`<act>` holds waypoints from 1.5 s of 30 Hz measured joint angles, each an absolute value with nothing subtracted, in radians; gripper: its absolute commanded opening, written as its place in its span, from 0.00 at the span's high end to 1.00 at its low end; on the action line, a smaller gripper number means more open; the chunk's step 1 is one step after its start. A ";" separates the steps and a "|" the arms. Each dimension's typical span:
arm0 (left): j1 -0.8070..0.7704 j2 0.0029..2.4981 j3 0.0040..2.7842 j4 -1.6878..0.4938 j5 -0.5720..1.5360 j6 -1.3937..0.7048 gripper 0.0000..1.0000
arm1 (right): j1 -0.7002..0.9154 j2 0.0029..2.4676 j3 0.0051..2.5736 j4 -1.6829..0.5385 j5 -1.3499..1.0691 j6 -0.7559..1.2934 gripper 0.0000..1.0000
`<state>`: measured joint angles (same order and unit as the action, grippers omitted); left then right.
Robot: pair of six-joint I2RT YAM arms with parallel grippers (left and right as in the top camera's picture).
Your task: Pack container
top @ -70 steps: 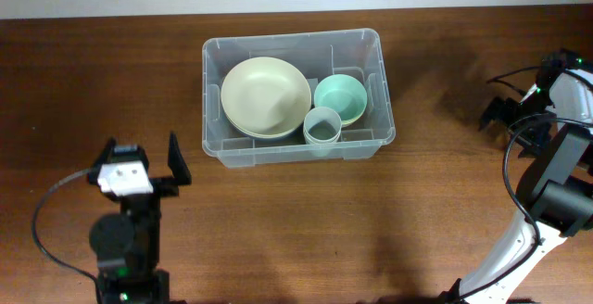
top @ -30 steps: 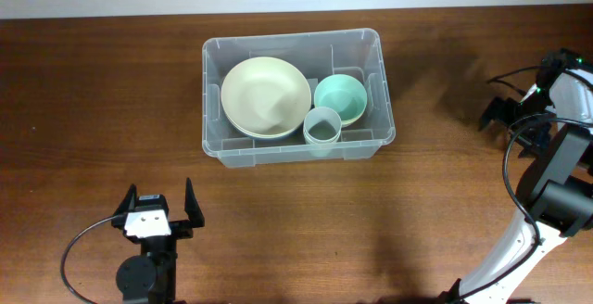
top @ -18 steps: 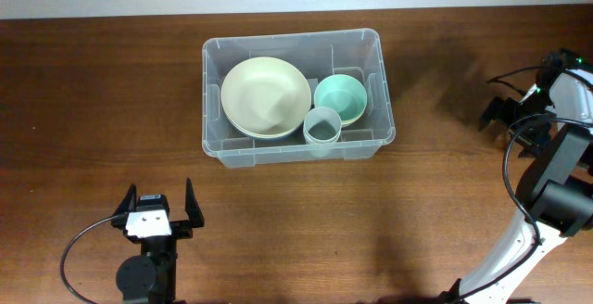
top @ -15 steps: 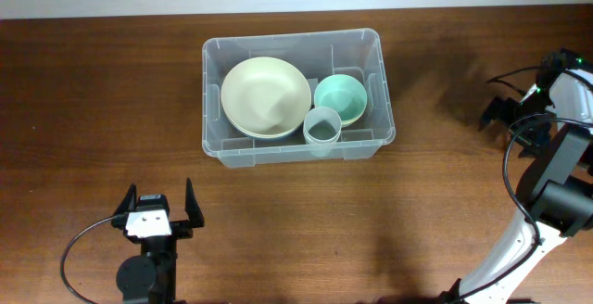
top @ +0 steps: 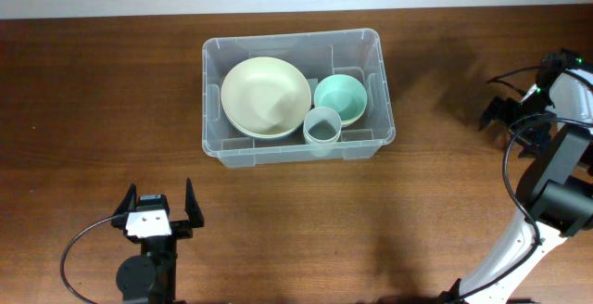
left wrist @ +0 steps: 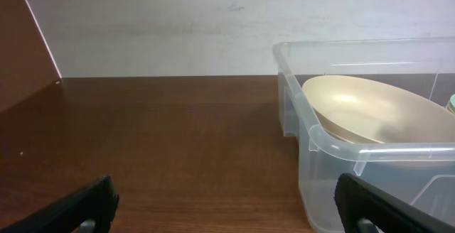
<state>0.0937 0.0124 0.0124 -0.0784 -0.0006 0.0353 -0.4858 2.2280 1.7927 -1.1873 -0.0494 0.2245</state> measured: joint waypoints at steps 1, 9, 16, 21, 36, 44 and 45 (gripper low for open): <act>0.094 0.012 0.012 -0.078 -0.001 0.035 0.00 | -0.486 2.228 1.793 -1.187 -0.049 0.224 0.01; 0.094 0.012 0.012 -0.078 -0.001 0.035 0.00 | -0.486 2.228 1.793 -1.187 -0.049 0.224 0.01; 0.094 0.012 0.012 -0.078 -0.001 0.035 0.00 | -0.486 2.228 1.793 -1.187 -0.049 0.224 0.01; 0.094 0.012 0.012 -0.079 -0.001 0.035 0.00 | -0.485 2.228 1.793 -1.187 -0.049 0.224 0.01; 0.094 0.012 0.012 -0.079 -0.001 0.038 0.00 | -0.351 1.837 1.777 -1.095 0.035 0.224 0.01; 0.094 0.012 0.012 -0.079 -0.001 0.038 0.00 | -0.302 1.358 1.731 -0.748 0.170 0.223 0.01; 0.094 0.012 0.012 -0.078 -0.001 0.038 0.00 | -0.290 1.309 1.712 -0.720 0.178 0.224 0.01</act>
